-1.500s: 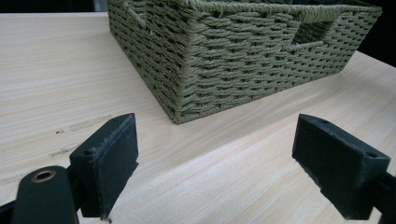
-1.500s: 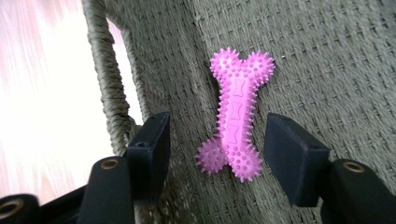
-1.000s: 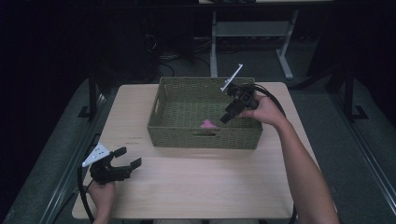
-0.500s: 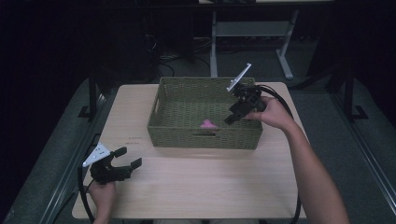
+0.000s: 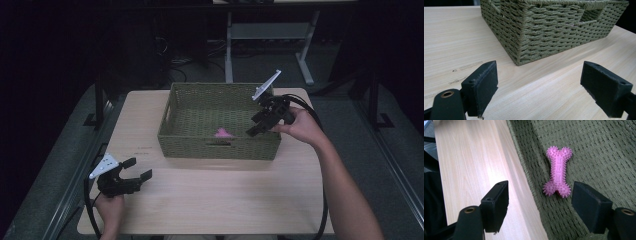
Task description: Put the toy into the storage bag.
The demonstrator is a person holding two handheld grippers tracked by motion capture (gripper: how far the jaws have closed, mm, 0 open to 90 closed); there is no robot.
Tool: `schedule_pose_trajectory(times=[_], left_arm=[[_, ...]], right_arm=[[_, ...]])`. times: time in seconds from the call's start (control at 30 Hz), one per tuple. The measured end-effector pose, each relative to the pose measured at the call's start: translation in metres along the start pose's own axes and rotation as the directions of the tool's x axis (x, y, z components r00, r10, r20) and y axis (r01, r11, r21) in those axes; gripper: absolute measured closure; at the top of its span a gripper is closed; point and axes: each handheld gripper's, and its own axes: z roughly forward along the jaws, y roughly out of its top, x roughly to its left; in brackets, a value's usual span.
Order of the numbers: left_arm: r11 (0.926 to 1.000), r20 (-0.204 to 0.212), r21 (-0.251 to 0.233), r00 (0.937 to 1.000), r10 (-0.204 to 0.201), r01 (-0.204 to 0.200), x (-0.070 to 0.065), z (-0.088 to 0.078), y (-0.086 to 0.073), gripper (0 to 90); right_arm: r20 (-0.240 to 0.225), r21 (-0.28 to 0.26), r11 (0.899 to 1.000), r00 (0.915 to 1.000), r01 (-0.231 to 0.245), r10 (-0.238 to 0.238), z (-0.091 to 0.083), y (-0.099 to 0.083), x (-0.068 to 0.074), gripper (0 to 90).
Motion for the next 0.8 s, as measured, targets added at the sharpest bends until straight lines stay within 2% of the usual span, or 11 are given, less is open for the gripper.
schedule_pose_trajectory(times=[0.8], left_arm=[[1.0000, 0.000, 0.007, 1.0000, 0.006, -0.006, -0.002, 0.001, 0.000, 13.9]], right_arm=[[0.011, -0.021, 1.000, 0.9999, -0.001, 0.001, -0.008, -0.037, 0.018, 28.1]])
